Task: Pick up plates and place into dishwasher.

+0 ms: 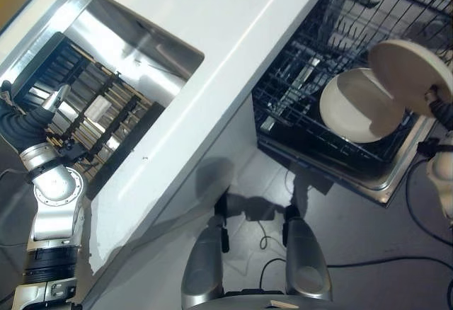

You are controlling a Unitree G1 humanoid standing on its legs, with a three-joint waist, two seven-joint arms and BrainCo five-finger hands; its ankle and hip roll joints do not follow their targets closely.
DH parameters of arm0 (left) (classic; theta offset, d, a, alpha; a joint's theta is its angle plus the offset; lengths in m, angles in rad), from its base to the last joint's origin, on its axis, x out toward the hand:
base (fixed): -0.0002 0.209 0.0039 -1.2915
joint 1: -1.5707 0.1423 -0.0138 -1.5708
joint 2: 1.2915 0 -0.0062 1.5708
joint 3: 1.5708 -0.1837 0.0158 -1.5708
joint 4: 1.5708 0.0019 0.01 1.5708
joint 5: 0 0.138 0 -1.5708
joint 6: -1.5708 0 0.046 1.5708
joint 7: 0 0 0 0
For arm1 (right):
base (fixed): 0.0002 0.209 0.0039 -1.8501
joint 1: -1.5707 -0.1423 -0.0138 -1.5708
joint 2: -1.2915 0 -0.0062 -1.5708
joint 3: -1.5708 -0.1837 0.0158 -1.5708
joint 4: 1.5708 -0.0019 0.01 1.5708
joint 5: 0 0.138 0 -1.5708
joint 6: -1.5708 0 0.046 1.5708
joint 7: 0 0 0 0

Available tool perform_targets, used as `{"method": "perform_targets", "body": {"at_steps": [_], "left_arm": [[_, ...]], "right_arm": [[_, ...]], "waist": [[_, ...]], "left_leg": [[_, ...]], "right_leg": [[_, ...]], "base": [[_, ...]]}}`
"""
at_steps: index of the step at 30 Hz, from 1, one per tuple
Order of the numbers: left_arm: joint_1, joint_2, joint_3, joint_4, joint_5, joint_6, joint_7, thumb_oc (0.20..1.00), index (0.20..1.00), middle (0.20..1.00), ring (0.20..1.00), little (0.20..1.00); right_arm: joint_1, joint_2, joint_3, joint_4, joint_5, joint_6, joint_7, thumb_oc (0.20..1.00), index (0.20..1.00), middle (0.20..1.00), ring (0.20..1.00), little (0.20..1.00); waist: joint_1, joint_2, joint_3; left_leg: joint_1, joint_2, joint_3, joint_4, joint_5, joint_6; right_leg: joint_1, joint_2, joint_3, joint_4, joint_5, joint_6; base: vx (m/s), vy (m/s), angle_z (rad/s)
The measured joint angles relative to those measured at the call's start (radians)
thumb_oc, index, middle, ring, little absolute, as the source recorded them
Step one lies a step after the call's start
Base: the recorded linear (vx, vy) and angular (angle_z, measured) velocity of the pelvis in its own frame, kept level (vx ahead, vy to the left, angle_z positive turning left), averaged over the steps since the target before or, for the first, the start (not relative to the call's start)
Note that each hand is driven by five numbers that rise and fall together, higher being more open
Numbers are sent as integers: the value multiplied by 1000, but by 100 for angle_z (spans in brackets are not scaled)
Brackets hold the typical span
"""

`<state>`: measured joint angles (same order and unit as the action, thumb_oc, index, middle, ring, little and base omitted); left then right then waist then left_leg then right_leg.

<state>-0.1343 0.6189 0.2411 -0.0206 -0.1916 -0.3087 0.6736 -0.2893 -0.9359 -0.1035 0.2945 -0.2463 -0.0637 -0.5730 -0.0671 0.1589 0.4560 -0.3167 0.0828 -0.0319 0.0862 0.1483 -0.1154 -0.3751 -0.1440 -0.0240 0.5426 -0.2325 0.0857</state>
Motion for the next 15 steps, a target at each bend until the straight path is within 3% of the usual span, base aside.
{"method": "perform_targets", "body": {"at_steps": [5,8,9,12,15], "left_arm": [[-4,1,-4,-4,-1,6,31,1000,1000,1000,1000,1000],[-10,1,-6,-4,-25,10,41,1000,1000,1000,1000,1000],[-12,1,-6,-4,-31,10,43,1000,1000,1000,1000,1000],[-40,1,-9,-2,-32,11,42,1000,1000,1000,1000,1000],[-60,1,-20,-2,-40,11,42,1000,1000,1000,1000,1000]], "right_arm": [[-42,-25,1,5,15,-1,-11,200,200,200,200,200],[-43,-28,1,6,23,-1,-10,200,200,200,200,200],[-43,-28,1,6,23,-1,-10,200,200,200,200,200],[-42,-28,1,9,23,-1,-9,200,200,200,200,200],[-45,-28,1,15,23,-10,-7,200,200,200,200,200]], "waist": [[-1,16,7],[-5,16,7],[-9,20,4],[-32,23,4],[-26,26,5]], "left_leg": [[-11,18,2,-24,-11,1],[-24,18,2,68,-70,46],[-21,18,6,88,-79,30],[-13,10,-1,53,-38,-35],[-7,11,-3,41,-27,-27]], "right_leg": [[-50,2,-1,51,-21,-27],[-51,-19,-21,55,-22,-38],[-50,-16,-22,58,-24,-35],[-51,-12,-28,63,-24,-27],[-51,-11,-29,66,-25,-28]], "base": [[12,43,1],[35,72,-3],[50,55,-14],[39,53,8],[19,32,7]]}}
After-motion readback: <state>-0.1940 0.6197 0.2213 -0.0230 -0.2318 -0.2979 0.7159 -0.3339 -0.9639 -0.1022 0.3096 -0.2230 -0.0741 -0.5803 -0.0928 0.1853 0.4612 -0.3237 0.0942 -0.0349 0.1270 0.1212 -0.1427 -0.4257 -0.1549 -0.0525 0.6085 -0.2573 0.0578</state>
